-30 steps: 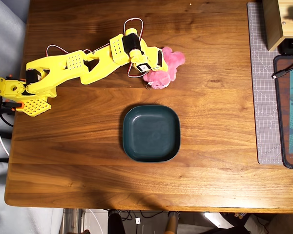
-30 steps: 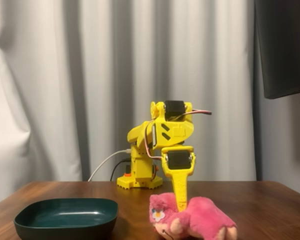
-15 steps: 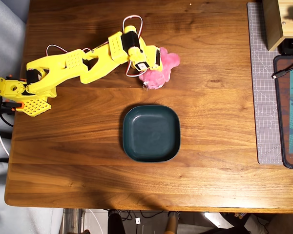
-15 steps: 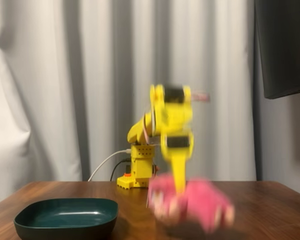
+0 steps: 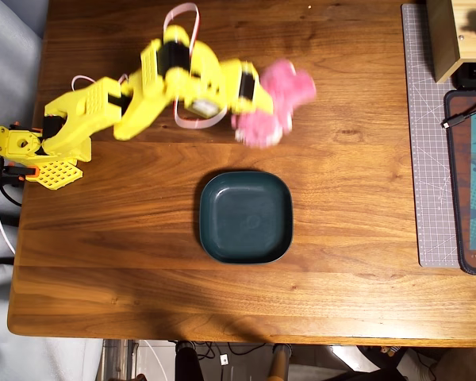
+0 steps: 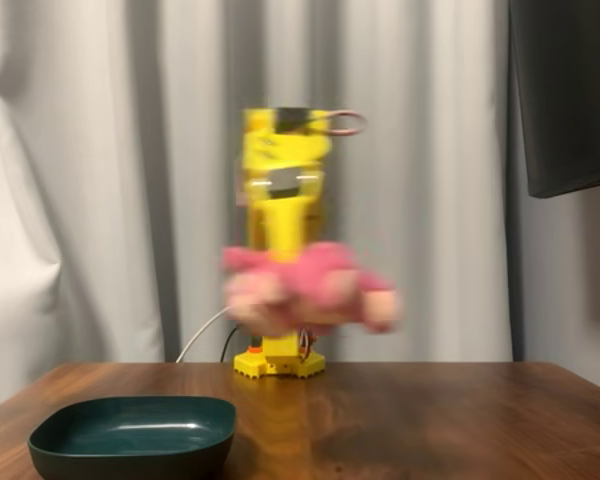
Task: Grasp a strawberry bear and put it in the bin.
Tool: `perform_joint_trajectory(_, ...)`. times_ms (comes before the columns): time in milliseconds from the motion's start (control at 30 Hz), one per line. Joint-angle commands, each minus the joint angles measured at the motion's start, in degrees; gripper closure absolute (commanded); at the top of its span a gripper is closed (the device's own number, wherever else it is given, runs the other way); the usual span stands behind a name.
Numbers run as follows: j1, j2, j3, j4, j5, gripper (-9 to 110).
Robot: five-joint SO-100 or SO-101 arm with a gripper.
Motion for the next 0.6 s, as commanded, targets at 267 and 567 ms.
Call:
perform_joint_trajectory(267,-10.7,4.5,-2.0,-1.4,-8.1,102)
perform_joint_trajectory(567,-11.1,4.6,2.4,4.0,-8.7,102)
